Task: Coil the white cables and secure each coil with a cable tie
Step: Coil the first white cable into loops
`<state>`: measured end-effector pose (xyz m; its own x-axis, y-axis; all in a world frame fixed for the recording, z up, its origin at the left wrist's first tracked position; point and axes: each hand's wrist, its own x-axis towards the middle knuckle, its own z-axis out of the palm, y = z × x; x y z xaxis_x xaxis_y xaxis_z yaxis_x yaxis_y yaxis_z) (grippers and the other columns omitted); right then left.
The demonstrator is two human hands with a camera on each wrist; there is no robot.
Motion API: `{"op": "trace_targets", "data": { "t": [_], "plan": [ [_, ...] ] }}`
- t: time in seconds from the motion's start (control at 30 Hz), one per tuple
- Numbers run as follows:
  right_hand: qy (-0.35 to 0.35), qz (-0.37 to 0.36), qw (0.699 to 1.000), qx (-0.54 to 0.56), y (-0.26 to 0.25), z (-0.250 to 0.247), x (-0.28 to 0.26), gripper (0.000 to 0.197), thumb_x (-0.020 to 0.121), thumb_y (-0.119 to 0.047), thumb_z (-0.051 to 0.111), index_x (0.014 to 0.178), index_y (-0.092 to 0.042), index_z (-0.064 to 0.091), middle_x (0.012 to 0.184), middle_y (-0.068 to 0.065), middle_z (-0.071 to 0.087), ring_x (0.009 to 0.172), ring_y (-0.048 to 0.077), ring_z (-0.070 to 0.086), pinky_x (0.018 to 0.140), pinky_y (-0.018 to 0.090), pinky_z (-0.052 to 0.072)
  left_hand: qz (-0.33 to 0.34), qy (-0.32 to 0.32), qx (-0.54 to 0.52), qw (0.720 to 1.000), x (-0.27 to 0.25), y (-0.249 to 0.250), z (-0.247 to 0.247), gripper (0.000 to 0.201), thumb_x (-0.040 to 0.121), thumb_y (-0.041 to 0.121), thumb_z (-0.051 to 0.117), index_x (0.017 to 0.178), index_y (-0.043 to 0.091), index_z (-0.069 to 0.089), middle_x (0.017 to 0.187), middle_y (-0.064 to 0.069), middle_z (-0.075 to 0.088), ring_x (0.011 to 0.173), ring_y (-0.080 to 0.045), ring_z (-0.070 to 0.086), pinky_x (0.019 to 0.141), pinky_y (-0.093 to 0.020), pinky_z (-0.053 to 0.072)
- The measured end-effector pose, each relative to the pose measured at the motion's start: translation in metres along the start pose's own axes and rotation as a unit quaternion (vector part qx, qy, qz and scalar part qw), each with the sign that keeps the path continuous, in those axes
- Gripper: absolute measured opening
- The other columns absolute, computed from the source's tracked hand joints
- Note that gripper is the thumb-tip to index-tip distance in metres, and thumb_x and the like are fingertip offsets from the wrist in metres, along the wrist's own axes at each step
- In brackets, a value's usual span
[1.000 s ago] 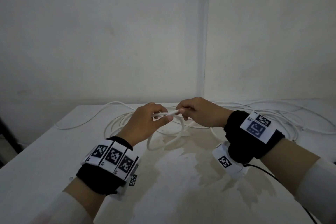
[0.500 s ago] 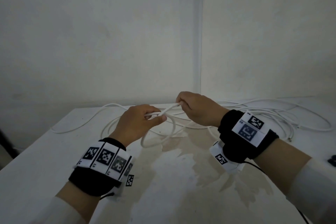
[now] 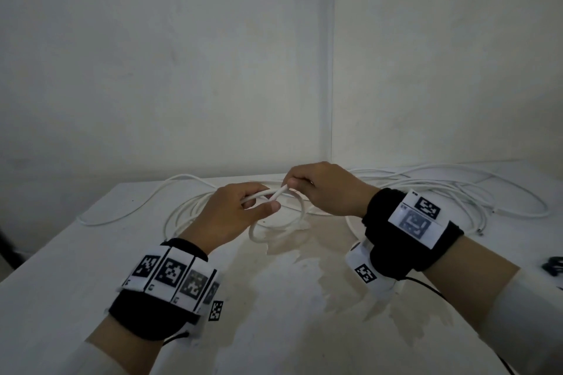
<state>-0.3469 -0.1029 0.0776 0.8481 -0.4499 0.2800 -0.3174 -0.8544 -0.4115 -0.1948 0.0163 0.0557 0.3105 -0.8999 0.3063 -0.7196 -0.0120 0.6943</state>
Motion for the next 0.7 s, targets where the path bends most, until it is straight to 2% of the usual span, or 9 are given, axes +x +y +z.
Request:
{"op": "trace_targets", "data": {
  "t": [0.1, 0.17, 0.2, 0.27, 0.33, 0.37, 0.5, 0.63, 0.7],
  "plan": [
    [0.023, 0.017, 0.999, 0.013, 0.008, -0.005, -0.005, 0.023, 0.097, -0.027, 0.044, 0.104, -0.018, 0.064, 0.063, -0.012, 0.047, 0.058, 0.006, 0.042, 0.059, 0.021, 0.033, -0.008, 0.016, -0.016, 1.000, -0.002, -0.002, -0.003, 0.008, 0.078, 0.031, 0.070, 0.084, 0.027, 0.072, 0.046, 0.010, 0.044, 0.043, -0.005, 0.035, 0.045, -0.013, 0.027],
    [0.013, 0.025, 0.999, 0.024, 0.009, -0.007, -0.007, 0.023, 0.095, -0.032, 0.048, 0.107, -0.025, 0.066, 0.071, -0.015, 0.051, 0.066, 0.006, 0.046, 0.064, 0.022, 0.034, -0.005, 0.012, -0.021, 1.000, -0.002, -0.001, -0.002, 0.009, 0.078, 0.030, 0.070, 0.081, 0.023, 0.073, 0.051, 0.007, 0.054, 0.045, -0.004, 0.039, 0.047, -0.015, 0.030],
    [0.005, 0.022, 1.000, 0.019, 0.008, -0.006, -0.007, 0.023, 0.094, -0.034, 0.049, 0.108, -0.028, 0.066, 0.076, -0.015, 0.054, 0.071, 0.006, 0.048, 0.068, 0.021, 0.034, -0.003, 0.008, -0.018, 1.000, -0.002, 0.000, -0.001, 0.009, 0.077, 0.031, 0.071, 0.081, 0.023, 0.073, 0.052, 0.005, 0.053, 0.046, -0.004, 0.038, 0.048, -0.016, 0.029],
    [0.012, 0.008, 1.000, 0.010, 0.007, -0.002, -0.007, 0.022, 0.093, -0.035, 0.049, 0.102, -0.027, 0.067, 0.078, -0.011, 0.057, 0.072, 0.010, 0.049, 0.069, 0.025, 0.036, -0.002, 0.005, -0.014, 1.000, -0.001, 0.004, 0.001, 0.011, 0.074, 0.033, 0.073, 0.083, 0.027, 0.073, 0.043, 0.009, 0.042, 0.042, -0.006, 0.032, 0.046, -0.015, 0.023],
    [0.039, 0.000, 0.999, 0.024, 0.006, 0.001, -0.007, 0.020, 0.094, -0.032, 0.048, 0.093, -0.022, 0.066, 0.068, -0.008, 0.055, 0.063, 0.011, 0.047, 0.065, 0.028, 0.037, 0.001, -0.001, -0.014, 1.000, 0.001, 0.008, 0.001, 0.013, 0.076, 0.029, 0.072, 0.089, 0.025, 0.072, 0.036, 0.012, 0.039, 0.039, -0.006, 0.032, 0.043, -0.013, 0.022],
    [0.048, 0.002, 0.999, 0.026, 0.006, 0.001, -0.007, 0.020, 0.095, -0.031, 0.047, 0.092, -0.021, 0.064, 0.063, -0.010, 0.051, 0.059, 0.008, 0.044, 0.063, 0.028, 0.035, 0.002, -0.006, -0.011, 1.000, 0.001, 0.010, 0.000, 0.013, 0.078, 0.026, 0.071, 0.090, 0.024, 0.072, 0.035, 0.013, 0.041, 0.037, -0.005, 0.035, 0.042, -0.011, 0.023],
    [0.055, 0.001, 0.998, 0.011, 0.007, 0.004, -0.008, 0.021, 0.096, -0.032, 0.045, 0.093, -0.019, 0.062, 0.056, -0.010, 0.043, 0.054, 0.005, 0.039, 0.058, 0.023, 0.032, 0.002, -0.030, 0.007, 1.000, 0.002, 0.012, -0.001, 0.006, 0.080, 0.025, 0.070, 0.086, 0.027, 0.069, 0.036, 0.015, 0.041, 0.037, -0.004, 0.036, 0.042, -0.011, 0.025],
    [0.028, -0.002, 1.000, 0.006, 0.006, 0.004, -0.007, 0.024, 0.096, -0.032, 0.043, 0.100, -0.020, 0.064, 0.059, -0.012, 0.045, 0.057, 0.005, 0.043, 0.061, 0.028, 0.034, 0.000, -0.041, 0.010, 0.999, 0.003, 0.007, 0.002, 0.013, 0.082, 0.027, 0.067, 0.083, 0.015, 0.071, 0.045, 0.014, 0.046, 0.044, -0.003, 0.039, 0.046, -0.013, 0.025],
    [0.001, -0.005, 1.000, 0.003, 0.005, 0.004, -0.008, 0.026, 0.097, -0.030, 0.041, 0.105, -0.019, 0.064, 0.070, -0.010, 0.054, 0.064, 0.008, 0.046, 0.066, 0.028, 0.035, 0.007, -0.045, -0.002, 0.999, 0.003, 0.006, 0.003, 0.020, 0.083, 0.025, 0.066, 0.085, 0.006, 0.070, 0.055, 0.008, 0.047, 0.048, -0.003, 0.038, 0.047, -0.013, 0.026]
  ]
}}
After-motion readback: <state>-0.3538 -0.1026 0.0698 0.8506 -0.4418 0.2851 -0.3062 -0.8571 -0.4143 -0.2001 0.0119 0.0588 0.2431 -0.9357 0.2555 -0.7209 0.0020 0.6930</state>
